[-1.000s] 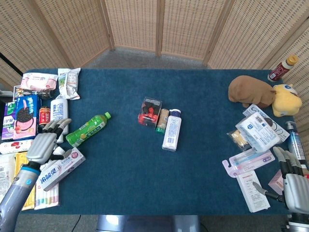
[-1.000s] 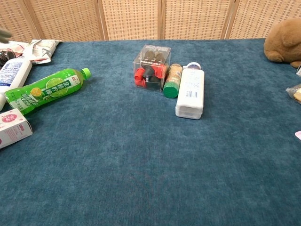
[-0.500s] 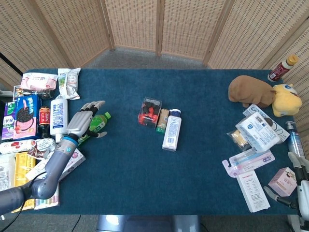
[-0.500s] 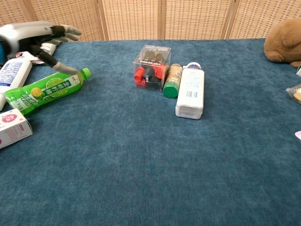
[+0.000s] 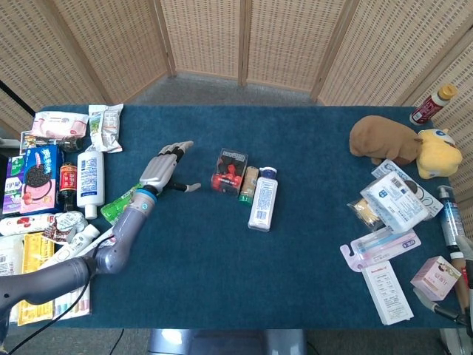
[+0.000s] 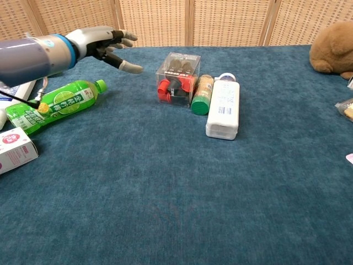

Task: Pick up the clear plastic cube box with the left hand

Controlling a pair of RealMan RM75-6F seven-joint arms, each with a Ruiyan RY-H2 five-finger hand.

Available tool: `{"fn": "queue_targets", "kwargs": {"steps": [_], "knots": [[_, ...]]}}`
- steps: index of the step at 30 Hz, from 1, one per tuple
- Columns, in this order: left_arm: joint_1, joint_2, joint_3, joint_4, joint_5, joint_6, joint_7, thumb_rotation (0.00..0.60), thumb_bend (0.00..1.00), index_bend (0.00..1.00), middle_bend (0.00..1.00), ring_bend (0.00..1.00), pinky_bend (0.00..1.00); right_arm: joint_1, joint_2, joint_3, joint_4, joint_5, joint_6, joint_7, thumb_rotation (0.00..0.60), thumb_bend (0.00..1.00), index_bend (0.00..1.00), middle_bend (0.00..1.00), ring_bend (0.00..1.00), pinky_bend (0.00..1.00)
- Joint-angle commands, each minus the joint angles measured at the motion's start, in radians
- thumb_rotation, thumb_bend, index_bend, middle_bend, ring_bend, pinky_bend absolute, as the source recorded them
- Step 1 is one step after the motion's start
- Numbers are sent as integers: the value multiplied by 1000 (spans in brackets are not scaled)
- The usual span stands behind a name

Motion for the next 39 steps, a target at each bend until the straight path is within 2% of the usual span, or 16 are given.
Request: {"fn": "queue_targets", "kwargs": {"steps": [1, 5, 20, 23, 27, 29, 31, 34, 36, 39], "knots": [[-53, -54, -11, 83, 7, -51, -35, 423, 0, 0, 0, 0, 0, -12, 9, 0, -9, -2, 14, 5, 511, 73, 0, 33, 0, 0], [-93, -98, -2, 163, 43, -89, -63, 425, 0, 0, 0, 0, 0, -29, 21, -2, -19, 1, 32, 5, 514, 71, 0, 33, 0, 0], [-197, -254, -12, 445, 200, -125, -264, 459, 0, 0, 0, 0, 0, -63, 50, -9, -45, -3, 56, 19, 512, 72, 0, 34, 0, 0], [-216, -283, -10, 494, 224, -144, -311, 486, 0, 0, 0, 0, 0, -70, 55, -9, -47, -5, 62, 20, 512, 72, 0, 33, 0, 0], [-238, -322, -10, 557, 256, -164, -393, 579, 0, 0, 0, 0, 0, -81, 59, -11, -49, -10, 74, 28, 514, 74, 0, 34, 0, 0], [-247, -345, -6, 594, 280, -153, -428, 600, 44, 0, 0, 0, 0, -86, 60, -12, -48, -11, 78, 34, 512, 74, 0, 34, 0, 0], [-251, -362, 1, 621, 301, -139, -457, 600, 169, 0, 0, 4, 0, -89, 61, -12, -46, -11, 80, 38, 511, 74, 0, 34, 0, 0], [-252, -376, 9, 648, 327, -123, -507, 600, 290, 30, 35, 110, 32, -92, 60, -11, -43, -12, 82, 46, 512, 73, 0, 34, 0, 0], [-247, -381, 12, 658, 342, -102, -541, 600, 353, 129, 145, 275, 174, -92, 59, -10, -41, -15, 82, 49, 510, 73, 0, 34, 0, 0], [-231, -376, 17, 655, 359, -75, -591, 600, 360, 229, 267, 389, 308, -92, 57, -8, -39, -17, 81, 55, 510, 74, 0, 33, 0, 0]]}}
